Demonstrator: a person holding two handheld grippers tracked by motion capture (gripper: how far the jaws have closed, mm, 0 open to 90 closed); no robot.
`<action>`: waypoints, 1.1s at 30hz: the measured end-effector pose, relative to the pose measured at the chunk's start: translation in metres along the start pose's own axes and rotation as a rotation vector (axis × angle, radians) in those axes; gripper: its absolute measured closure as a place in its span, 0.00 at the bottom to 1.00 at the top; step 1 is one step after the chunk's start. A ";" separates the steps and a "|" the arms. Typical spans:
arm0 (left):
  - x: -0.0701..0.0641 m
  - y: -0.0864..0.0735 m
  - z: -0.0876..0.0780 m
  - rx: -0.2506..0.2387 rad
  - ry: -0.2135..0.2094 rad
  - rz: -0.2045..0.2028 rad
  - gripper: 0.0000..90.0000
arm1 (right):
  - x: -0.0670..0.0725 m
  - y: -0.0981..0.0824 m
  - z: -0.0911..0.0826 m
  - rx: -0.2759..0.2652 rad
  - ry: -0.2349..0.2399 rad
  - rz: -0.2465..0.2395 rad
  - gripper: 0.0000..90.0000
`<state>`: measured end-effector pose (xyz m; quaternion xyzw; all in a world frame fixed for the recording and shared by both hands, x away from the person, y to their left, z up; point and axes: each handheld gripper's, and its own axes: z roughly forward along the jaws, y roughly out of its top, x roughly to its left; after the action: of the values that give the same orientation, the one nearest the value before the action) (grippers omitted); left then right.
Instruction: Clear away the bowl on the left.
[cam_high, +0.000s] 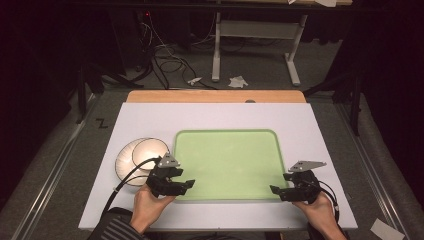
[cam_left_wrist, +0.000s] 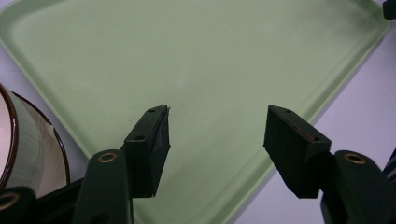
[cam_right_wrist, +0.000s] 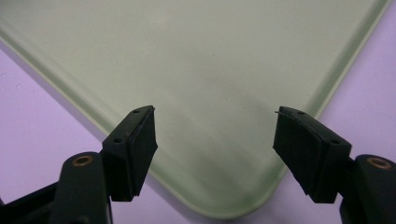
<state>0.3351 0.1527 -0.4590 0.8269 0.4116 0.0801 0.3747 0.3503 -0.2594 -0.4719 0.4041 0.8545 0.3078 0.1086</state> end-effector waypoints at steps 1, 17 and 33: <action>0.001 0.000 0.000 0.001 0.000 -0.003 0.45 | 0.000 0.000 0.000 -0.002 0.000 0.003 0.35; 0.005 -0.001 -0.001 -0.010 -0.003 -0.030 0.43 | 0.000 0.000 0.001 0.007 0.007 0.005 0.34; 0.007 0.001 -0.007 -0.043 0.010 -0.037 0.47 | -0.001 0.001 0.003 0.018 0.014 0.015 0.34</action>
<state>0.3373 0.1615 -0.4543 0.8106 0.4269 0.0860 0.3916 0.3531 -0.2588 -0.4739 0.4093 0.8549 0.3037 0.0968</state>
